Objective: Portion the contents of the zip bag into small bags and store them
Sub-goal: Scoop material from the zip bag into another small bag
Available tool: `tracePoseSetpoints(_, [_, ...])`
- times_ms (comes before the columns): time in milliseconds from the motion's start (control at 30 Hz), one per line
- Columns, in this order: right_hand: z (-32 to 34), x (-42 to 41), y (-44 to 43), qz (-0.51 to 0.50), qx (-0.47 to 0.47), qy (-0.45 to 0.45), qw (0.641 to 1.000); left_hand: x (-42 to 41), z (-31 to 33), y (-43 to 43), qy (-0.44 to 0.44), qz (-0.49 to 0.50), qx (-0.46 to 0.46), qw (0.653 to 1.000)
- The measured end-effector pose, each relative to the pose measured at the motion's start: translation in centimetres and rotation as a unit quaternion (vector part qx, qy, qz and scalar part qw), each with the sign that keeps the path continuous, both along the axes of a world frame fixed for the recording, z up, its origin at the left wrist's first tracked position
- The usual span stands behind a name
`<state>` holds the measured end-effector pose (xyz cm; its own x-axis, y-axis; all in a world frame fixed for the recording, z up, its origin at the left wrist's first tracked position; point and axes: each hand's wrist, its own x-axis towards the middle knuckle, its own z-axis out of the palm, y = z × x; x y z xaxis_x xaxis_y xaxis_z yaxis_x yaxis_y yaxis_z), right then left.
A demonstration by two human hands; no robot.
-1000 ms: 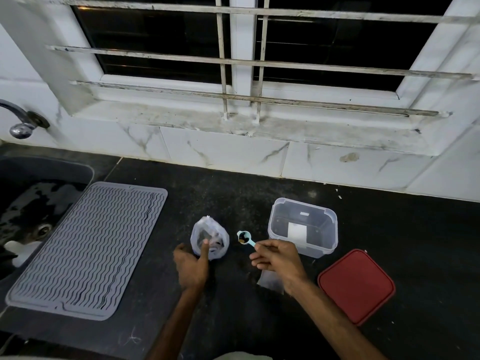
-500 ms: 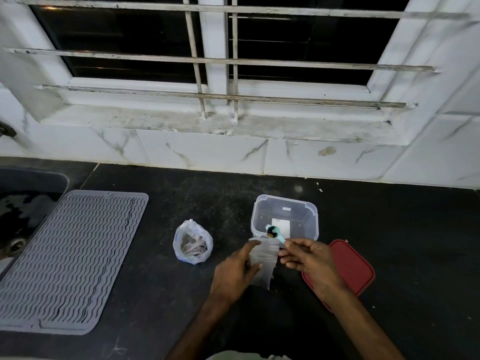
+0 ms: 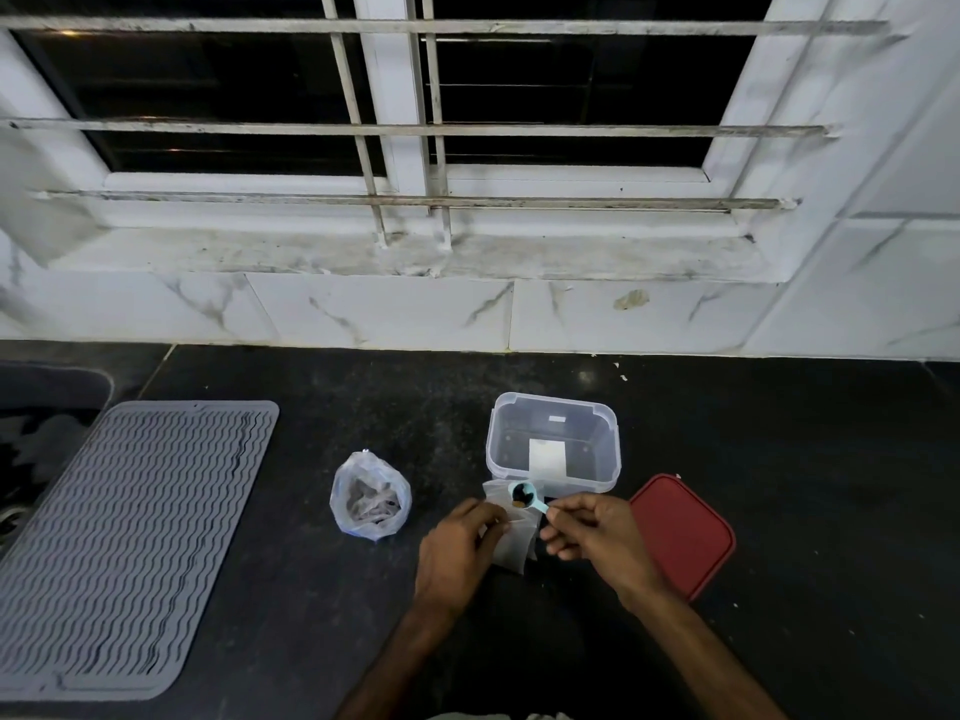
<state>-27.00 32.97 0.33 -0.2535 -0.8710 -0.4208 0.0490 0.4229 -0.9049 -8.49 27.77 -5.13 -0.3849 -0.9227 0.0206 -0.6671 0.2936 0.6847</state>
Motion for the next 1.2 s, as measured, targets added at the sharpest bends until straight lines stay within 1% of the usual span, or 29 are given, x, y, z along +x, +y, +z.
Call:
tracePoseSetpoints(233, [-1.1,0.0,-0.3,0.044,0.002,0.052,0.998,0.0,0.1,0.3,0.076,0.023,-0.009,0.997])
tracePoseSetpoints(467, [-1.7,-0.3,-0.3,0.058,-0.039,0.179,0.981,0.0,-0.6,0.5,0.091,0.016,-0.005,0.996])
tracePoseSetpoints(567, [-1.8,-0.2,-0.1,0.056,-0.058,0.201,0.976,0.0,-0.9,0.5,0.105,0.022,-0.012,0.994])
tracePoseSetpoints(700, [-1.8,-0.3,0.0,0.041,-0.072,0.187,0.979,0.1,-0.9,0.6,0.121,0.027,-0.01,0.992])
tracePoseSetpoints(833, [-1.6,-0.1,0.1,0.009,-0.053,0.113,0.992,0.0,-0.8,0.6,0.126,0.028,-0.017,0.992])
tracePoseSetpoints(967, [-1.4,-0.2,0.0,-0.009,-0.043,0.053,0.998,-0.1,-1.0,0.5,0.127,0.031,-0.012,0.991])
tracePoseSetpoints(1200, [-2.1,-0.4,0.0,-0.004,-0.041,0.074,0.996,-0.2,-1.0,0.6,0.136,0.036,-0.01,0.99])
